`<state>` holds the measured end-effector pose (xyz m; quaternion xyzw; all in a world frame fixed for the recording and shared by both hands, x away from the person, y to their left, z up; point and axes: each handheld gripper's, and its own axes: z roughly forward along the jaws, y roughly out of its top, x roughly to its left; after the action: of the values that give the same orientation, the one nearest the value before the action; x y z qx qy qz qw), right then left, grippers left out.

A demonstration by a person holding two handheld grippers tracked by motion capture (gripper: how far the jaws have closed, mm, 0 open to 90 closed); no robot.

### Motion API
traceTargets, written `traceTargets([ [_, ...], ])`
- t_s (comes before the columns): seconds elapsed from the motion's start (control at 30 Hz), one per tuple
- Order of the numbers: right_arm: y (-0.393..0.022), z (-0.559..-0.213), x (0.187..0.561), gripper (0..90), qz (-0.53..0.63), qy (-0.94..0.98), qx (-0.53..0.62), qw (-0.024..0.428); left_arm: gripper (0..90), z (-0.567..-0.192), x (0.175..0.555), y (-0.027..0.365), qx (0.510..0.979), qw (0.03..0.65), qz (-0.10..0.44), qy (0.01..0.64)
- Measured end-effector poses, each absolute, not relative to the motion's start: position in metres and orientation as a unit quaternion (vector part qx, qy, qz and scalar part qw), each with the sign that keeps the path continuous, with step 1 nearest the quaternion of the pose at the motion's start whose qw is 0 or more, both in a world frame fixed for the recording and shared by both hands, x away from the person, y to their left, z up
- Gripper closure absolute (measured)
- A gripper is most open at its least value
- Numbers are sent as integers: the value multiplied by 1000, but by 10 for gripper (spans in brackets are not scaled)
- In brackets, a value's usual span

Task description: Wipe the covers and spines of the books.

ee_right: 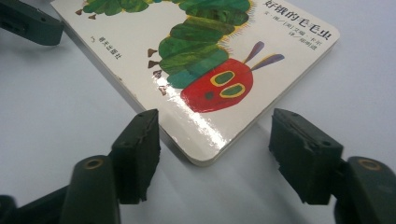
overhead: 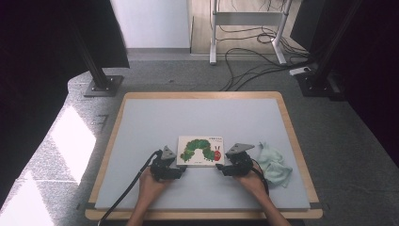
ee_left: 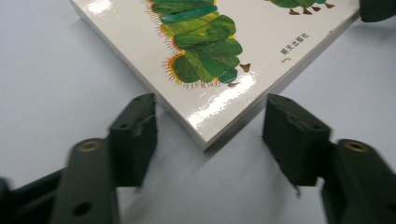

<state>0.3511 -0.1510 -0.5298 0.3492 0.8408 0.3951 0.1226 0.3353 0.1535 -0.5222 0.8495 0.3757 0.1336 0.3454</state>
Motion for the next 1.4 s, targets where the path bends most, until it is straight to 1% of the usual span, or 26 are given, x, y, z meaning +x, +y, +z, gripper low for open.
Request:
traceTargets([
  [0.2, -155, -527, 346, 237, 403, 842, 340, 113, 191, -515, 332, 160, 853, 352, 115, 367],
  [0.27, -157, -525, 344, 189, 408, 841, 337, 112, 139, -512, 330, 162, 855, 354, 111, 362],
  [0.33, -160, -523, 342, 171, 409, 841, 335, 111, 132, -510, 328, 164, 853, 363, 106, 358],
  [0.4, -162, -522, 341, 144, 408, 842, 335, 110, 104, -508, 327, 166, 852, 367, 103, 358],
  [0.53, -167, -516, 338, 130, 410, 842, 333, 111, 57, -504, 324, 169, 853, 367, 115, 354],
  [0.67, -172, -507, 334, 127, 415, 840, 331, 116, 36, -500, 321, 173, 853, 365, 125, 352],
  [1.13, -197, -485, 320, 118, 412, 837, 333, 136, 17, -493, 311, 189, 855, 354, 145, 351],
  [1.4, -216, -480, 311, 81, 402, 837, 340, 148, 0, -491, 304, 202, 853, 349, 153, 357],
])
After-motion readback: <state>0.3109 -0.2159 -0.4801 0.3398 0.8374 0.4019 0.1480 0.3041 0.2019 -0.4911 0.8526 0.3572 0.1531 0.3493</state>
